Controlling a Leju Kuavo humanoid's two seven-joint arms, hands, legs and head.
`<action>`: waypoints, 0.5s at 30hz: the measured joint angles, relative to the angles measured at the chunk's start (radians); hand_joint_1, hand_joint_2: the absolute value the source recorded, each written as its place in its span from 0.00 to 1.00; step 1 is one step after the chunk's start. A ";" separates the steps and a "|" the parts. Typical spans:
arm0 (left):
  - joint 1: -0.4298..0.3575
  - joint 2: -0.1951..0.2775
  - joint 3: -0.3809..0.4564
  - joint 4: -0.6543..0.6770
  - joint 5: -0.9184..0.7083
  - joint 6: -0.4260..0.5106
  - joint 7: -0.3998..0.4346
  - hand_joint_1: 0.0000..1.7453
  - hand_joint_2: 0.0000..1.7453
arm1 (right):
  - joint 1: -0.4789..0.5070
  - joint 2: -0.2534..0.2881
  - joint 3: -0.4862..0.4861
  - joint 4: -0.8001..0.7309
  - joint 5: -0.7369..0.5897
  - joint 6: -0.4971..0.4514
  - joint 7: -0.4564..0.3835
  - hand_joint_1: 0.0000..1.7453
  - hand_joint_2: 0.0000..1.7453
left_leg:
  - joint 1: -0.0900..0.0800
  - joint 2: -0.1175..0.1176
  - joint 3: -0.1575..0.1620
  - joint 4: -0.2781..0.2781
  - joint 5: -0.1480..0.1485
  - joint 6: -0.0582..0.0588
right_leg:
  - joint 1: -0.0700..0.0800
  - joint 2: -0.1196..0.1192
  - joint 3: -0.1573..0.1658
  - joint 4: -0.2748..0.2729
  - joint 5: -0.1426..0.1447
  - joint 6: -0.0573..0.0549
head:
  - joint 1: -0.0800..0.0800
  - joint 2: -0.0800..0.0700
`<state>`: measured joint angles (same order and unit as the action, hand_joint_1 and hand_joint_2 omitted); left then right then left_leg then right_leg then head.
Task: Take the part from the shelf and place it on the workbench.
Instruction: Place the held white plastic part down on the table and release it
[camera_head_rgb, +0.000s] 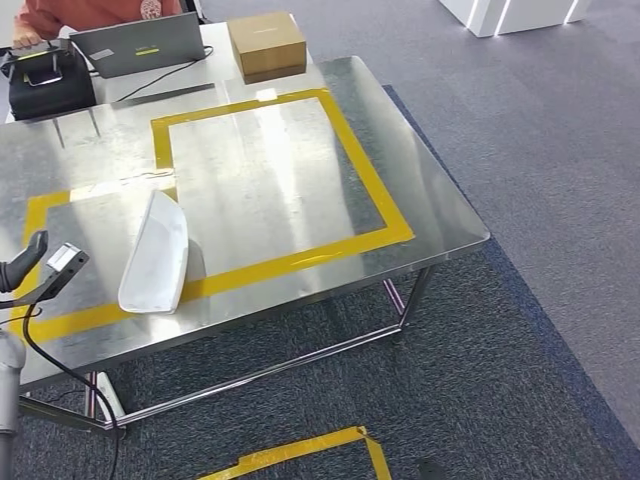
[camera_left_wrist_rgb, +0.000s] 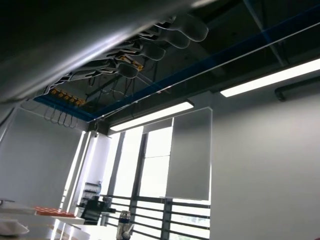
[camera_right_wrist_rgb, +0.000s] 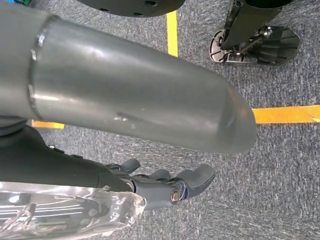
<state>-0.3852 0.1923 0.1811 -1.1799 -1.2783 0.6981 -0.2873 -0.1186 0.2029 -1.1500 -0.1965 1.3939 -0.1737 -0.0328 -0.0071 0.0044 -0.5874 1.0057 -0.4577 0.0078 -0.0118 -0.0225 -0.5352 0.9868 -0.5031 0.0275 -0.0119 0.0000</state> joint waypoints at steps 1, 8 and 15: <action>0.004 0.000 0.004 -0.004 0.001 0.000 0.000 0.00 0.00 | 0.000 0.000 0.000 0.000 0.000 0.000 0.000 0.00 0.00 | -0.001 0.000 0.000 -0.001 0.000 0.003 | -0.001 -0.001 0.001 -0.002 0.000 0.003 | 0.000 0.000; 0.018 -0.003 0.013 -0.020 0.000 0.000 0.000 0.00 0.00 | 0.001 0.000 0.001 0.000 0.001 -0.001 0.000 0.00 0.00 | 0.009 -0.009 0.011 -0.022 0.008 0.025 | -0.001 0.018 -0.145 0.272 -0.124 0.019 | 0.002 0.000; 0.025 -0.003 0.024 -0.021 0.001 0.001 0.001 0.00 0.00 | 0.004 0.000 0.000 0.000 -0.004 0.001 0.001 0.00 0.00 | 0.014 -0.075 0.006 -0.011 0.003 -0.004 | -0.010 0.090 -0.035 0.021 0.015 0.008 | 0.002 0.000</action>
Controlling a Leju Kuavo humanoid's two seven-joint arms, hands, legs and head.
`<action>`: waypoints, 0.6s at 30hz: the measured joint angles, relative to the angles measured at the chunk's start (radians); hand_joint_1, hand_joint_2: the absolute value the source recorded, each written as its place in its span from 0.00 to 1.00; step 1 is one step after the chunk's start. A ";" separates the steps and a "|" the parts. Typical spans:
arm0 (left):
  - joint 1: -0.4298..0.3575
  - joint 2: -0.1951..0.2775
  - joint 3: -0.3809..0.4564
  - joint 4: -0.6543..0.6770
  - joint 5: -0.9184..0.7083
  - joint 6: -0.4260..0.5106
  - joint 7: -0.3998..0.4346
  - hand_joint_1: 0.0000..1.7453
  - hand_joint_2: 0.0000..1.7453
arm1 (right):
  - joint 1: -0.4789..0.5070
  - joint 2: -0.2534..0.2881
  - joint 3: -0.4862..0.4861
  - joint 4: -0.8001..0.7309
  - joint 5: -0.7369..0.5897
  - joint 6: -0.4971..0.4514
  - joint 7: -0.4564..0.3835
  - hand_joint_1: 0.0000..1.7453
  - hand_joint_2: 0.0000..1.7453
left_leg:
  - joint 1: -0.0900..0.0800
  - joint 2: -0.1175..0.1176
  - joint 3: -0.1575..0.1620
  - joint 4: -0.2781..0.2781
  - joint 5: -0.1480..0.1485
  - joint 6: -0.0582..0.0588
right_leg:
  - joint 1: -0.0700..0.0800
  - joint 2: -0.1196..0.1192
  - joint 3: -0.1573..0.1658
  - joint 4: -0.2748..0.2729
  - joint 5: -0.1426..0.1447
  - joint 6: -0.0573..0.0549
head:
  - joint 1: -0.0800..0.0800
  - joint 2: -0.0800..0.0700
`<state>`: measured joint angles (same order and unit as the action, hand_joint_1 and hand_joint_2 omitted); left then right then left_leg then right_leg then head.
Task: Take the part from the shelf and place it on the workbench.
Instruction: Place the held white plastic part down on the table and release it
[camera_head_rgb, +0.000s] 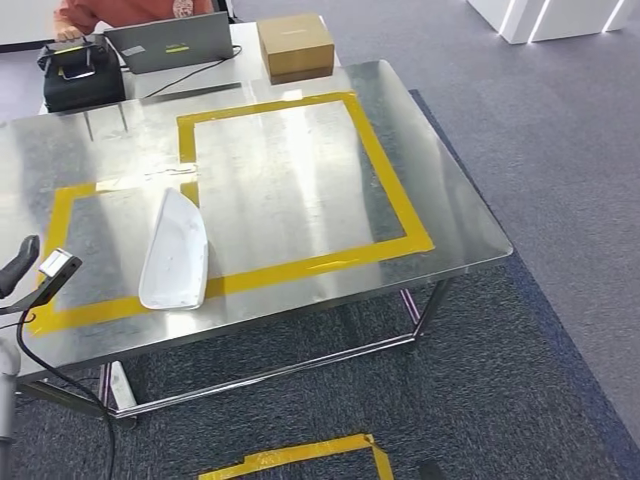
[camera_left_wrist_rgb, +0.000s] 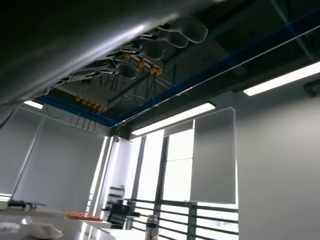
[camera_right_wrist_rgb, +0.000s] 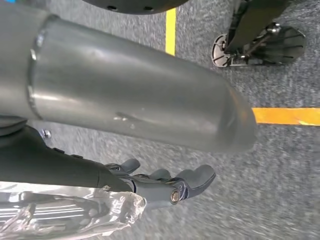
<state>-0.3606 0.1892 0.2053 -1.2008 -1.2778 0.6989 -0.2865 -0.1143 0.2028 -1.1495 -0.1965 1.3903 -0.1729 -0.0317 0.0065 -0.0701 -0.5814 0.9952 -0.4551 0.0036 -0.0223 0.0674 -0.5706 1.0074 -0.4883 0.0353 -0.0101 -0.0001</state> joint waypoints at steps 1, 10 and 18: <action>0.003 0.002 0.002 0.000 0.000 0.000 0.000 0.00 0.00 | 0.000 0.000 0.000 0.000 -0.001 0.001 0.001 0.00 0.00 | 0.001 -0.010 -0.004 0.000 0.003 -0.007 | 0.002 -0.004 0.004 -0.003 -0.003 -0.004 | 0.000 0.000; 0.027 0.011 0.009 0.000 -0.016 0.001 0.004 0.00 0.00 | -0.002 0.002 0.000 0.000 -0.006 0.009 0.001 0.00 0.00 | 0.006 0.063 -0.151 0.279 -0.097 -0.039 | 0.007 -0.104 0.021 -0.011 -0.012 -0.045 | -0.010 0.000; 0.029 0.014 0.007 0.000 -0.029 0.002 0.015 0.00 0.00 | -0.006 0.005 0.000 0.000 -0.006 0.010 0.001 0.00 0.00 | -0.014 0.118 -0.023 0.007 0.012 0.000 | 0.023 -0.182 0.043 -0.008 -0.041 -0.016 | -0.005 0.000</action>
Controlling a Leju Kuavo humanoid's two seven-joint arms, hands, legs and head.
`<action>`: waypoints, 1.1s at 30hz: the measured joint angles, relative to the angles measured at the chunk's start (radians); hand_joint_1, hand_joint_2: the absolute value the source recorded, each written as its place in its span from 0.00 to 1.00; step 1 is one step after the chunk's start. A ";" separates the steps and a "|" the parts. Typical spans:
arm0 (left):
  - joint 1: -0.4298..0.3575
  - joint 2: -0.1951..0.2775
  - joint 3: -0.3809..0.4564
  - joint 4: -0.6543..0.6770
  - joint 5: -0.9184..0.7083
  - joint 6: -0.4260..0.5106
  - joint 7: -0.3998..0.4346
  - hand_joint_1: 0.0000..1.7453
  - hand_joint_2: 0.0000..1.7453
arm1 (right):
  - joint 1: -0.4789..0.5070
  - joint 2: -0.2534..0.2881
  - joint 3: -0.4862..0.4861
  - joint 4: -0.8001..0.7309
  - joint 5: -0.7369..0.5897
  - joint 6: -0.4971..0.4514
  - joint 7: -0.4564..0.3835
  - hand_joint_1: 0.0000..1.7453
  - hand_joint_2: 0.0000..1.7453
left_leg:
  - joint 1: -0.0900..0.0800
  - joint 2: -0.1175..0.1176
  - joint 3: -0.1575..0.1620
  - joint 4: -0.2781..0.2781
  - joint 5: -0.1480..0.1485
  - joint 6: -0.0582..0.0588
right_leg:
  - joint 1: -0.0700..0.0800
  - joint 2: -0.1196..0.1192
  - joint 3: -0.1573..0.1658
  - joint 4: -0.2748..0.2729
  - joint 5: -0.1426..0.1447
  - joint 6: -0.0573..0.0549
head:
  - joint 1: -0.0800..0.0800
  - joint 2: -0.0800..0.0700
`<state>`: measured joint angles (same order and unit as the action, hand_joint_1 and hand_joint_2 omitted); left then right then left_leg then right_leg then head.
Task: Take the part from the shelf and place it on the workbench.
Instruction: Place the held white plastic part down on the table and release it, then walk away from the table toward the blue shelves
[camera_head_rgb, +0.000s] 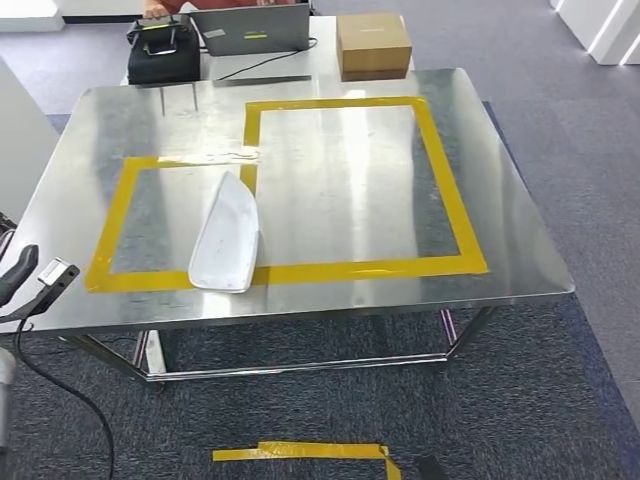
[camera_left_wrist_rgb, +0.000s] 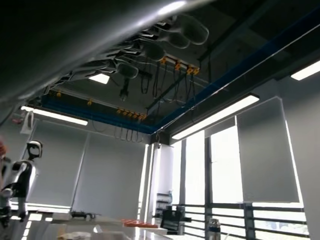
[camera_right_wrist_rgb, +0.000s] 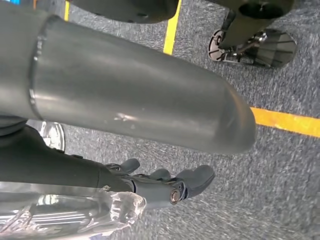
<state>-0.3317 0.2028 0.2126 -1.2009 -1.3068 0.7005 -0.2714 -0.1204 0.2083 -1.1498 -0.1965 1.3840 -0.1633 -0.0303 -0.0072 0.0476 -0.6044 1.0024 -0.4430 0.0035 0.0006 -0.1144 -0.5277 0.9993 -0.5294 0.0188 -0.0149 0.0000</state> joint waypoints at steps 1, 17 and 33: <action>0.000 0.001 0.000 0.000 -0.002 0.000 0.001 0.00 0.00 | -0.001 0.000 0.000 0.000 0.000 0.000 0.000 0.00 0.00 | 0.003 -0.012 0.001 -0.003 0.001 0.005 | -0.001 0.014 -0.004 0.013 -0.012 0.005 | 0.001 0.000; 0.011 -0.007 -0.003 0.003 -0.012 0.001 0.011 0.00 0.00 | -0.001 0.003 0.000 0.000 0.000 -0.001 0.000 0.00 0.00 | 0.014 -0.136 -0.022 0.029 -0.015 -0.024 | -0.015 0.149 -0.035 0.000 0.040 -0.024 | 0.004 0.000; 0.013 -0.011 -0.008 0.009 -0.013 0.001 0.018 0.00 0.00 | -0.002 0.004 0.000 0.000 0.000 -0.001 0.000 0.00 0.00 | 0.012 -0.029 0.001 -0.009 0.007 0.006 | -0.008 0.066 -0.032 0.064 -0.043 0.007 | 0.001 0.000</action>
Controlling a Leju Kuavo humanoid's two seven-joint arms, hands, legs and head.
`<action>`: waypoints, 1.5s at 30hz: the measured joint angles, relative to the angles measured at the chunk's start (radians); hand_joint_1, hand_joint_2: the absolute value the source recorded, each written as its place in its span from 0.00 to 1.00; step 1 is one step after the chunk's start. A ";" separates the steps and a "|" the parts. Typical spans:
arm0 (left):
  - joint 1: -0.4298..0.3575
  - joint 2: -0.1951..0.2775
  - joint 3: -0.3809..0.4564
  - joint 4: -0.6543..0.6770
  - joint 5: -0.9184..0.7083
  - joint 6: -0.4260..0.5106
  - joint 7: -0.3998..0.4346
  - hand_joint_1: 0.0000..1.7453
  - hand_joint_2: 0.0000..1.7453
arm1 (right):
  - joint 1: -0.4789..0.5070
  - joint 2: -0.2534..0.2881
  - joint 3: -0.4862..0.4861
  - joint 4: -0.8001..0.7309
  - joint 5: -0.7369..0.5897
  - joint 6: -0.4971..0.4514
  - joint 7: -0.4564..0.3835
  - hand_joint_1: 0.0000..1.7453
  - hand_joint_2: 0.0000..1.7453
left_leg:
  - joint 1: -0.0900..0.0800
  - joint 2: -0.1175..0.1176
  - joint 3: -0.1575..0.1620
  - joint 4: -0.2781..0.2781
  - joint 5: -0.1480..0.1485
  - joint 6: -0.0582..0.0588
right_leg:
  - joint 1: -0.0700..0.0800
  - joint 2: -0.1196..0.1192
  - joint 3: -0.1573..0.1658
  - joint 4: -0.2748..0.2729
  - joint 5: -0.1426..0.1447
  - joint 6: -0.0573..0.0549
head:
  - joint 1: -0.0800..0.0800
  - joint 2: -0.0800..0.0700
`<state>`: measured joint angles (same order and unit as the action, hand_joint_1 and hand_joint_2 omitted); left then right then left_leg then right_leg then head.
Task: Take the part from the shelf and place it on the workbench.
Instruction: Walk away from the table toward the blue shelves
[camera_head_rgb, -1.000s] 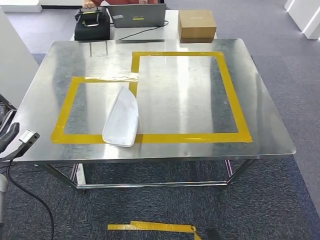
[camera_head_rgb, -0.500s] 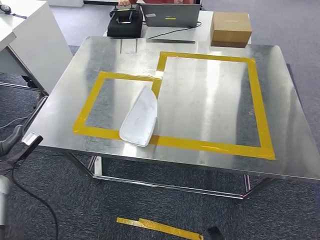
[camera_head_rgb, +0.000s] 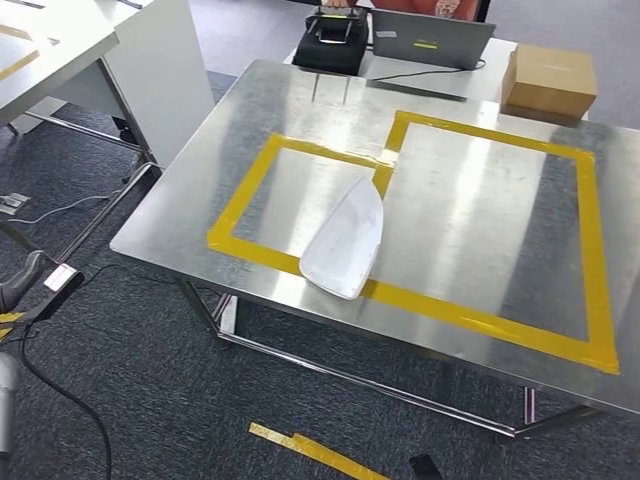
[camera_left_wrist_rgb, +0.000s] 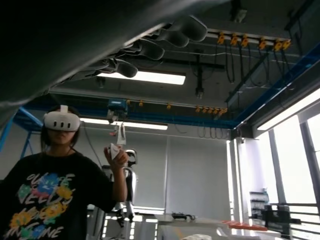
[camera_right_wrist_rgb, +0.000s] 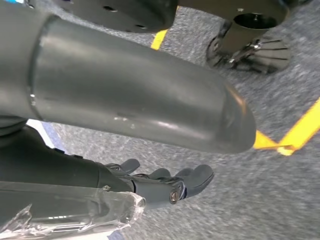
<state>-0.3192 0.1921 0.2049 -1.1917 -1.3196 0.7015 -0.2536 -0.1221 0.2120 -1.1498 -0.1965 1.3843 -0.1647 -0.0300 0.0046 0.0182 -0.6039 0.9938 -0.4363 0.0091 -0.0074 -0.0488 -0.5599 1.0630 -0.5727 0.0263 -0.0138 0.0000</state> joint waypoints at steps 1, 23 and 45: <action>-0.001 -0.001 0.000 0.000 0.000 0.000 0.000 0.00 0.00 | 0.001 0.000 0.000 0.000 0.000 0.000 0.000 0.00 0.00 | 0.001 -0.010 0.000 0.000 0.000 0.003 | -0.002 0.027 -0.031 0.062 -0.030 0.001 | 0.002 0.000; -0.008 -0.016 -0.024 0.033 0.002 0.000 0.009 0.00 0.00 | 0.001 0.002 0.000 0.000 0.000 -0.016 -0.007 0.00 0.00 | 0.004 0.022 -0.048 0.110 -0.022 -0.042 | 0.001 -0.018 0.012 -0.062 0.068 -0.040 | -0.010 0.000; -0.062 -0.041 -0.060 0.108 -0.001 0.000 0.023 0.00 0.00 | 0.001 0.001 0.000 0.000 0.010 -0.029 -0.003 0.00 0.00 | 0.004 -0.106 -0.026 0.032 -0.012 -0.038 | -0.008 0.099 -0.005 -0.052 0.079 -0.035 | -0.003 0.000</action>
<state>-0.3816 0.1511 0.1452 -1.0833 -1.3211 0.7013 -0.2311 -0.1209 0.2132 -1.1496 -0.1965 1.3939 -0.1938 -0.0326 0.0091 -0.0881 -0.6298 1.0260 -0.4480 -0.0284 -0.0155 0.0502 -0.5650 1.0105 -0.4934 -0.0084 -0.0172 0.0000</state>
